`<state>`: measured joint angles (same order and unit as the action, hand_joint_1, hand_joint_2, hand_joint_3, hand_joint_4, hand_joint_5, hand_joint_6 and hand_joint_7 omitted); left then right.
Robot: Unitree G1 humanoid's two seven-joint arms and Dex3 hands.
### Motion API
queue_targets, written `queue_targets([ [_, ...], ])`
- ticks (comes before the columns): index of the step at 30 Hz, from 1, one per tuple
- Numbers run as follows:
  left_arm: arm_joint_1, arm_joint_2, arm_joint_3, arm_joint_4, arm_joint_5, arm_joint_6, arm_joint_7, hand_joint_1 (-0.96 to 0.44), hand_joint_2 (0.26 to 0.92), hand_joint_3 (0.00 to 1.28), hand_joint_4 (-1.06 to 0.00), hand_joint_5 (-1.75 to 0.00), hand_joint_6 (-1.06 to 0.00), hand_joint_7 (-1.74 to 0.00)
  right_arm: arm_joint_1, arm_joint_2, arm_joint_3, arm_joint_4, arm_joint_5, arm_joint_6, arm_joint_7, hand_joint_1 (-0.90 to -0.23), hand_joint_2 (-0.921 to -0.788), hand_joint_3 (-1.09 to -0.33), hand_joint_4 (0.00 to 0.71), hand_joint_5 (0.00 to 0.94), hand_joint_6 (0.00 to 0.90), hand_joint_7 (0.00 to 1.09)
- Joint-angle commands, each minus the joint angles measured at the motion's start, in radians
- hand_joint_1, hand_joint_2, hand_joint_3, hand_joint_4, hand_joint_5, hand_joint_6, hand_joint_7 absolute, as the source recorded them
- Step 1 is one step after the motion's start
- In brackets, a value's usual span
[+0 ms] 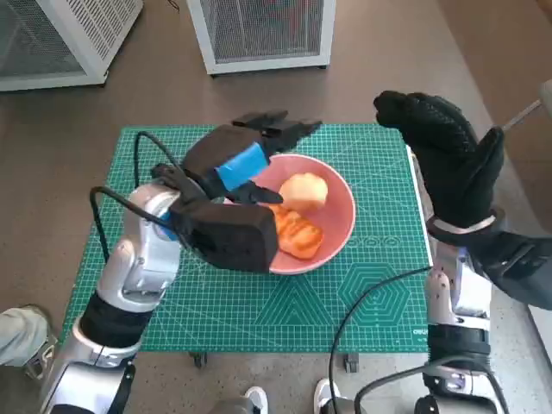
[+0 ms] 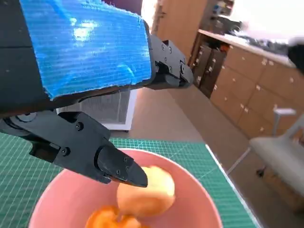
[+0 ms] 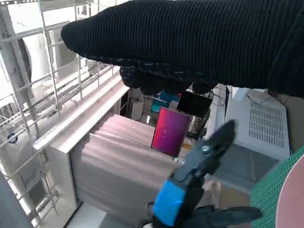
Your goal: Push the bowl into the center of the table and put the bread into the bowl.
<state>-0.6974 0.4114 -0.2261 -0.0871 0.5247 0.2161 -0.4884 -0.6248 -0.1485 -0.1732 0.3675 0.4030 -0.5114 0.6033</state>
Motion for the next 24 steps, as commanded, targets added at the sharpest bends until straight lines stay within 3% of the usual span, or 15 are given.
queue_targets([
  [1, 0.043, 0.018, 0.053, -0.065, -0.054, 0.028, -0.017, -0.39, 0.891, 0.01, -0.11, 0.00, -0.22, 0.00, 0.023, 0.007, 0.006, -0.005, -0.010, 0.014, -0.016, -0.631, -0.921, -0.716, 0.203, 0.003, 0.119, 0.24],
  [7, 0.118, 0.040, 0.201, -0.128, -0.222, 0.002, -0.021, -0.40, 0.901, 0.01, -0.11, 0.00, -0.22, 0.00, 0.022, 0.007, 0.008, -0.014, -0.023, 0.013, -0.034, -0.618, -0.921, -0.718, 0.204, 0.003, 0.120, 0.24],
  [14, 0.189, -0.045, 0.393, -0.008, -0.511, -0.229, 0.039, -0.52, 0.919, 0.10, -0.12, 0.00, -0.23, -0.01, 0.016, 0.005, 0.013, -0.032, -0.036, 0.020, -0.061, -0.619, -0.921, -0.721, 0.203, 0.002, 0.119, 0.25],
  [19, 0.201, -0.118, 0.460, 0.109, -0.659, -0.371, 0.069, -0.57, 0.921, 0.19, -0.16, -0.02, -0.25, -0.02, 0.008, 0.004, 0.018, -0.039, -0.052, 0.020, -0.084, -0.622, -0.921, -0.725, 0.202, 0.001, 0.116, 0.25],
  [24, 0.218, -0.168, 0.481, 0.146, -0.736, -0.445, 0.098, -0.59, 0.921, 0.24, -0.22, -0.04, -0.27, -0.02, 0.001, 0.008, 0.024, -0.051, -0.071, 0.021, -0.109, -0.622, -0.921, -0.734, 0.202, 0.001, 0.108, 0.25],
])
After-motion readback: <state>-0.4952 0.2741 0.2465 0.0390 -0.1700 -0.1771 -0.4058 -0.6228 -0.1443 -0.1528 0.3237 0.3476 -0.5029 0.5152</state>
